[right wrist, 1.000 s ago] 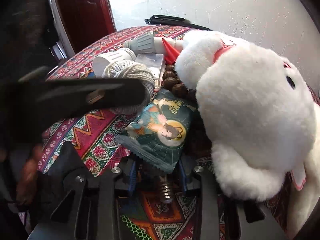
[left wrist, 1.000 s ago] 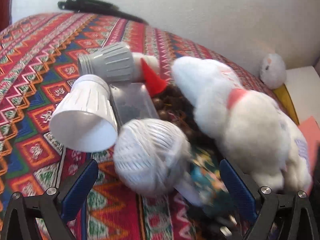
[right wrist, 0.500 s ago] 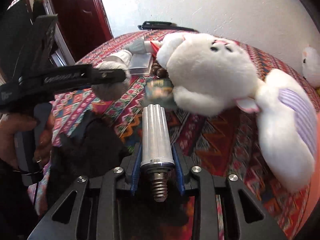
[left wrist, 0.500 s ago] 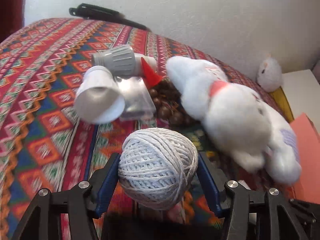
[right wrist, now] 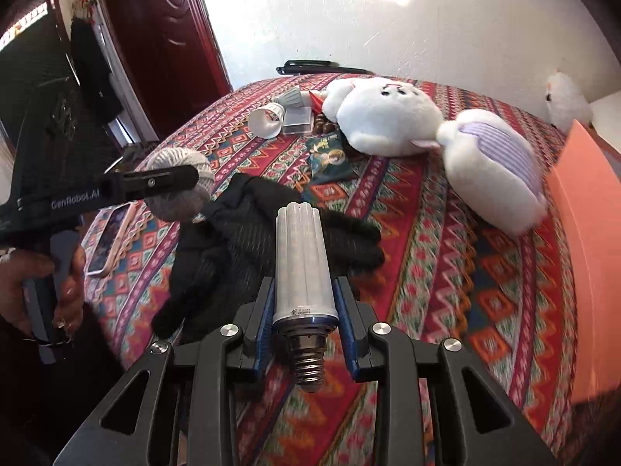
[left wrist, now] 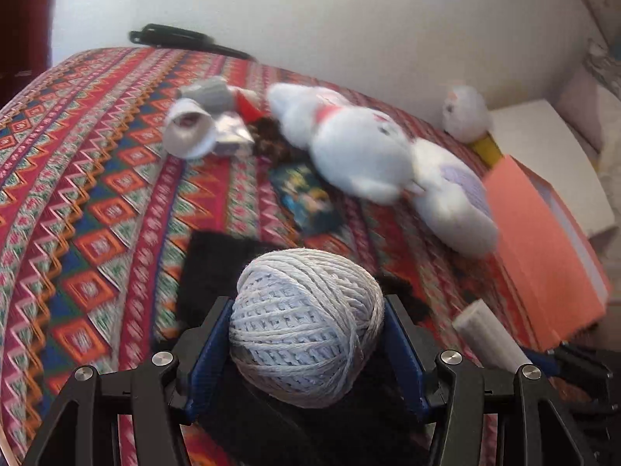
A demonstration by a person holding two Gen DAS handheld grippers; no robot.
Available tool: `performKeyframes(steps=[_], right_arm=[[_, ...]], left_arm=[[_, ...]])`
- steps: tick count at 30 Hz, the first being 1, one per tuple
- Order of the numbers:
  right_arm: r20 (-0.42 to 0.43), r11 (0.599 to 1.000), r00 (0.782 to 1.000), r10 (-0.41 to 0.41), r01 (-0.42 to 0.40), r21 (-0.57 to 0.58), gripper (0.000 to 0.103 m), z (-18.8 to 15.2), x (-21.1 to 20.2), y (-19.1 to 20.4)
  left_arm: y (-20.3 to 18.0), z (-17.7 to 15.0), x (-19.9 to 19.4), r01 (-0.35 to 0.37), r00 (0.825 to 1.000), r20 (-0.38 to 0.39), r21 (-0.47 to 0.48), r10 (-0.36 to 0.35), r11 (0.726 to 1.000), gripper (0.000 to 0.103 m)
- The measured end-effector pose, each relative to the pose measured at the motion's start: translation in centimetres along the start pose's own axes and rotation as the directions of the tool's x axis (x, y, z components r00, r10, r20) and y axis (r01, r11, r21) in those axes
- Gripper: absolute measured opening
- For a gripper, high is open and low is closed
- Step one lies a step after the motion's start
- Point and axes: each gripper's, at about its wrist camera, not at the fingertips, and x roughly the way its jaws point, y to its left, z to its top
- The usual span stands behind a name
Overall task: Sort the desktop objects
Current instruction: 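Lift the twine ball and white bulb and carry both over the pink shoebox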
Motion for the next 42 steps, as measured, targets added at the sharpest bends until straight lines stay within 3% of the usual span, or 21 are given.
performKeyframes(steps=[9,16,25,34,38,42], right_arm=[[0.035,0.991,0.996,-0.081,0.076,0.113,0.031,-4.8,-6.9,-2.4],[0.113,0.97,0.977,-0.179,0.156,0.186,0.031,-7.4,-14.1,-5.1],[0.202,0.916,0.918,-0.343,0.278,0.289,0.032,-9.5,-22.9,-11.1],[0.244,0.842,0.834,-0.495,0.391,0.372,0.032,-9.2,-29.5,-19.3],[0.26,0.813,0.806,-0.532,0.402,0.421,0.032,-7.7,-30.8,-24.5],[0.258,0.786,0.791,-0.555,0.397,0.475,0.032,-5.8,-30.0,-29.7]], left_arm=[[-6.5,-3.3,-2.9,0.099,0.995,-0.035,0.128,-0.095,0.987,0.064],[-14.4,-4.4,-3.8,0.184,0.983,-0.067,0.251,-0.173,0.95,0.064],[-26.7,-2.1,-3.9,0.28,0.958,-0.067,0.423,-0.278,0.862,0.064],[-40.3,2.3,-0.4,0.374,0.917,-0.091,0.543,-0.389,0.752,0.064],[-44.9,4.6,3.0,0.387,0.912,-0.108,0.55,-0.397,0.74,0.064],[-47.8,6.6,7.5,0.387,0.916,-0.133,0.546,-0.379,0.743,0.064]])
